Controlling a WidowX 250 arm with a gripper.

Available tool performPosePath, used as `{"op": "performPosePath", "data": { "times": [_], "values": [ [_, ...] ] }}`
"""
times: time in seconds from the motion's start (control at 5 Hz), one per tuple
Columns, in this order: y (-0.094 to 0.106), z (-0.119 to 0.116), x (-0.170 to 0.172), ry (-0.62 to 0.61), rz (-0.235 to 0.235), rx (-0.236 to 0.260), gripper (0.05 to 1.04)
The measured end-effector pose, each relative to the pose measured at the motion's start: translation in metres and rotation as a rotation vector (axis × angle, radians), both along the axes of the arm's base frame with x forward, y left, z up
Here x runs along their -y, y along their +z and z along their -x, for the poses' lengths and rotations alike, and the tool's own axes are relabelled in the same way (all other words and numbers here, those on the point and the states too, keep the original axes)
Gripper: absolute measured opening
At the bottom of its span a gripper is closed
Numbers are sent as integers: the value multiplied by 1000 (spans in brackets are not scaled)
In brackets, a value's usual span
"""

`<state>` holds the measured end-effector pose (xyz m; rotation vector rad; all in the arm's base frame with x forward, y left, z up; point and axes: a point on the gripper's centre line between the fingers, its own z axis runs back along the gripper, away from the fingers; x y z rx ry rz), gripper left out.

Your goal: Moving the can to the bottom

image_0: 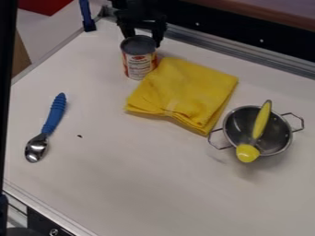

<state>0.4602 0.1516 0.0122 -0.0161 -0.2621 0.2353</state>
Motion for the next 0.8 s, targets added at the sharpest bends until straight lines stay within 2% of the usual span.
{"op": "performPosePath", "data": {
  "times": [0.2, 0.4, 0.6, 0.8],
  "values": [
    [-7, 19, 4, 26, -4, -36, 997],
    [-8, 33, 9, 13, 5, -45, 997],
    [-1, 55, 8, 17, 8, -66, 997],
    [0, 80, 9, 31, -12, -86, 997]
  ]
}}
